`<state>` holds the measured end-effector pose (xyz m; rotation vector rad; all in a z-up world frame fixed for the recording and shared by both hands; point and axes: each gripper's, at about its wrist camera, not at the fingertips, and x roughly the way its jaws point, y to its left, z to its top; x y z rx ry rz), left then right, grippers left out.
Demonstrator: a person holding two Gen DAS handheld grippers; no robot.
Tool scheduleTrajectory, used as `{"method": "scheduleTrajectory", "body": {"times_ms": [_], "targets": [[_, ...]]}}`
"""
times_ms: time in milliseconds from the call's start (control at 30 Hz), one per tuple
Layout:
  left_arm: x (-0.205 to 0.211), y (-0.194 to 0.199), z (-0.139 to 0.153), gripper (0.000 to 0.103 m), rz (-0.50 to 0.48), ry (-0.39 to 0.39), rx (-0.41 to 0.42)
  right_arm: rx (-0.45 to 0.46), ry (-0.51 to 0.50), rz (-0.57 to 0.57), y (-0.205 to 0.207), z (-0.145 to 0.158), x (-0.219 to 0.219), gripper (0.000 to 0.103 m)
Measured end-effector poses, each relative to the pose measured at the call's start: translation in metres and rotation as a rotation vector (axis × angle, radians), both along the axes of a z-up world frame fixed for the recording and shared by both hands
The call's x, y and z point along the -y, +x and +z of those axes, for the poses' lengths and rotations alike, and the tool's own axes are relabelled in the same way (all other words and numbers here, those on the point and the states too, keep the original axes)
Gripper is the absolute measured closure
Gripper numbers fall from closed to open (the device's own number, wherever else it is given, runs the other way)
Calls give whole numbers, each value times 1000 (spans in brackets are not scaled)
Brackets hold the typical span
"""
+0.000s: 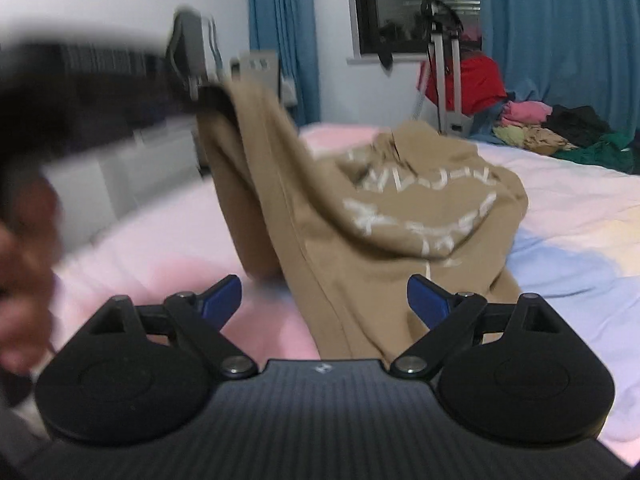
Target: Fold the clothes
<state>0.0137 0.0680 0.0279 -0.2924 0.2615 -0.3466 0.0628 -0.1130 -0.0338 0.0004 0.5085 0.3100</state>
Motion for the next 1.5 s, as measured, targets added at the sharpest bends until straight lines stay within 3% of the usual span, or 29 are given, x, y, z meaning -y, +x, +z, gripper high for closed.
{"method": "scheduleTrajectory", "body": {"times_ms": [100,267,467,567,833,1067,1200,1367,1433,1467,1500], "targets": [[-2,3,-2,97,10,-2,-1,-83,-7,-44,14,-18,-1,12],[-8,10,-4,97,45,-7,-14,-59,10,-186,16,-12,16,12],[-5,14,-5,97,17,-1,-43,28,226,-427,5,12,82,12],[4,8,-6,97,-28,25,-27,55,311,-466,1,18,104,12],[23,-8,-7,97,-101,59,40,-102,231,-438,21,-5,94,12],[5,-9,0,97,-30,-31,91,-224,162,-422,36,-23,86,12],[-2,-11,5,97,-2,-48,97,-124,137,-525,24,-9,95,12],[5,-12,4,97,-14,-10,81,221,161,-714,-18,27,110,12],[9,-12,3,97,-17,12,72,280,145,-713,-24,33,110,12],[10,-11,2,97,-15,24,61,291,138,-703,-26,35,110,14],[12,-9,1,97,-17,34,44,287,141,-684,-25,35,111,32]]}}
